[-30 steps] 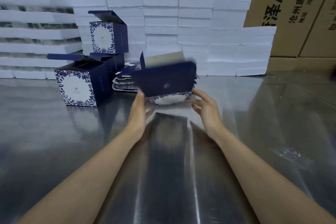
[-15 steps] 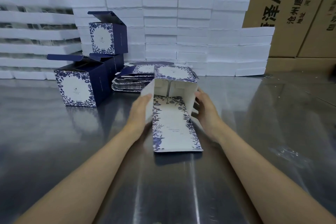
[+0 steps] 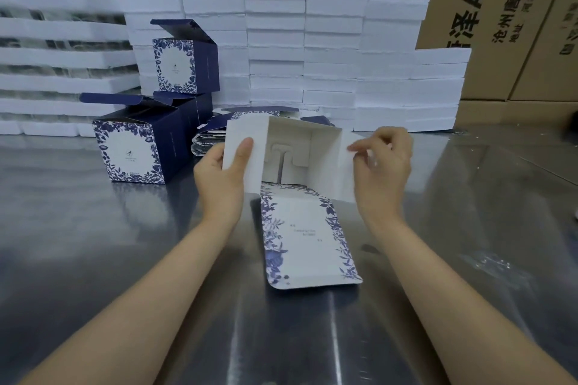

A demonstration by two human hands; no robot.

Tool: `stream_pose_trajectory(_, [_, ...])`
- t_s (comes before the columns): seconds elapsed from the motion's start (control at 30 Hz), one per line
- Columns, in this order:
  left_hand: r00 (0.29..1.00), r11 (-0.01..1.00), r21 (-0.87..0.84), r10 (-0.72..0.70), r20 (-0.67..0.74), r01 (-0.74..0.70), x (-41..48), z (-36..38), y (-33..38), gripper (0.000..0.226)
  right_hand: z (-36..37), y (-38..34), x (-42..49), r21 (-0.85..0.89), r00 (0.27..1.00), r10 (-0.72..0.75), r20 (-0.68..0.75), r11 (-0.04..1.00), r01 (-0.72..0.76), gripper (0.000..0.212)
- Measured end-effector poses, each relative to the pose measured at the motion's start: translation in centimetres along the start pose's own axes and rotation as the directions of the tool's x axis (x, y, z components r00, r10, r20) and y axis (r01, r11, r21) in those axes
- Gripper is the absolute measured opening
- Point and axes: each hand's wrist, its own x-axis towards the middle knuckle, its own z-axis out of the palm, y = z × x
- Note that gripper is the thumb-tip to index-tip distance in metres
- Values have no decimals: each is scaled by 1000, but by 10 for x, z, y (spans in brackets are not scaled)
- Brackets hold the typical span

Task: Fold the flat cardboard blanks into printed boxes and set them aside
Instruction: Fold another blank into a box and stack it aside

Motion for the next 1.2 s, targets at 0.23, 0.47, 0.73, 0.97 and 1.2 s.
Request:
stream_pose_trajectory(0.23, [985, 998, -47, -39, 168, 47, -19, 15, 32, 21, 8, -4, -7, -338, 820, 82, 567, 931, 141, 21])
stream_pose_trajectory(0.47, [903, 988, -72, -96, 418, 139, -33, 18, 41, 15, 9, -16, -8, -30, 591, 351, 726, 875, -483, 20])
stream_pose_trajectory(0.73, [735, 961, -61, -165, 658, 270, -41, 23, 40, 24, 10, -18, -9, 106, 512, 473, 717, 652, -751, 14])
stream_pose_trajectory(0.97, [887, 921, -163, -275, 372, 354, -33, 28, 38, 28, 19, -23, -13, 198, 530, 433, 729, 608, -769, 25])
stream_pose_trajectory(1.2, [953, 942, -164, -275, 125, 293, -18, 14, 17, 29, 4, -40, 0, 325, 979, -74, 192, 946, 8, 31])
